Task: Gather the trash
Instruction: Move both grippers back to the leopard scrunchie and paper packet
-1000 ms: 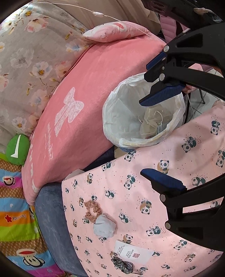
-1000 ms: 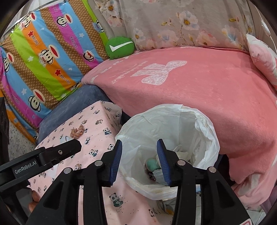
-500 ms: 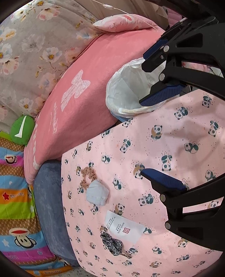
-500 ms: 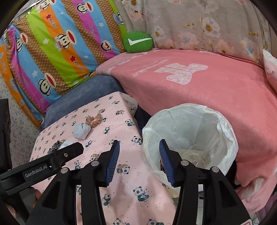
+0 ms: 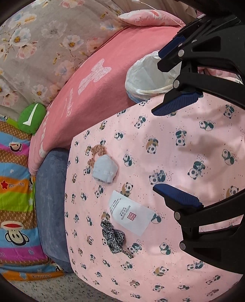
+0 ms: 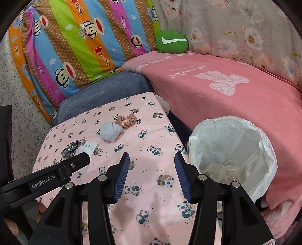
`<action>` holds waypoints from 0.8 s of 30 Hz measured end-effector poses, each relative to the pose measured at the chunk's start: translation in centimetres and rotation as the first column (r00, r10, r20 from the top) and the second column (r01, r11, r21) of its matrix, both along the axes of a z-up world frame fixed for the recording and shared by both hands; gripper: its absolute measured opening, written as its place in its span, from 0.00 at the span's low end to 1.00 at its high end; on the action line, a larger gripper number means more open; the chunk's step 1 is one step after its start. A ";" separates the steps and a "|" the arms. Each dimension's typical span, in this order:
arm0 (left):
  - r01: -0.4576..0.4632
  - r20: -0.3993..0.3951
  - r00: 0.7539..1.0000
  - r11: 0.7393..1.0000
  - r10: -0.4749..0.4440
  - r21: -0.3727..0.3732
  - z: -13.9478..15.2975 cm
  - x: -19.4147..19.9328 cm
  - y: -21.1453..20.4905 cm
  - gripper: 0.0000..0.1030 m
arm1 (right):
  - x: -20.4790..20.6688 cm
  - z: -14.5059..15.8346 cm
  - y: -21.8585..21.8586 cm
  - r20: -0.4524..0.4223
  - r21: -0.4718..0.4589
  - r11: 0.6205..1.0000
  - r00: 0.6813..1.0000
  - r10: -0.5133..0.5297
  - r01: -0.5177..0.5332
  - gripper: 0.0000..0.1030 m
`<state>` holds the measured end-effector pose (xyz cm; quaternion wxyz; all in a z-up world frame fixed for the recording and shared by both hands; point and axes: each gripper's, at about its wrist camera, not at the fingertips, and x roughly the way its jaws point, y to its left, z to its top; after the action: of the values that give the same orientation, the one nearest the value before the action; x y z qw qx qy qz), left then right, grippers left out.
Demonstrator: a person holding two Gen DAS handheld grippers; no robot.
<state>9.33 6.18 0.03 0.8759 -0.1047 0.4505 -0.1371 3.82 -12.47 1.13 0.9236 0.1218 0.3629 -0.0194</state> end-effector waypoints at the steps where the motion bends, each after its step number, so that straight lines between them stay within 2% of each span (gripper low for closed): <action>1: -0.010 -0.003 1.000 1.000 0.010 -0.001 -0.1 0.1 0.6 0.68 | 0.1 0.0 0.5 -0.001 -0.002 1.000 1.000 0.006 -0.006 0.50; 9: -0.091 -0.016 0.996 0.996 0.091 0.017 -1.0 0.4 5.4 0.68 | 1.3 -0.7 4.8 -0.036 -0.004 0.996 0.996 0.084 -0.084 0.50; 13: -0.141 -0.021 0.990 0.989 0.142 0.044 -1.6 0.6 8.1 0.73 | 2.0 -1.3 7.1 -0.055 -0.014 0.992 0.991 0.124 -0.125 0.50; 24: -0.231 -0.019 0.972 0.965 0.235 0.126 -3.4 2.0 14.6 0.74 | 4.9 -3.3 12.7 -0.117 -0.003 0.975 0.968 0.221 -0.223 0.50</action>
<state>11.37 20.74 -3.34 0.8831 -0.1052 0.4573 -0.0035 8.74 0.27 -2.17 0.8984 0.0718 0.4269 0.0742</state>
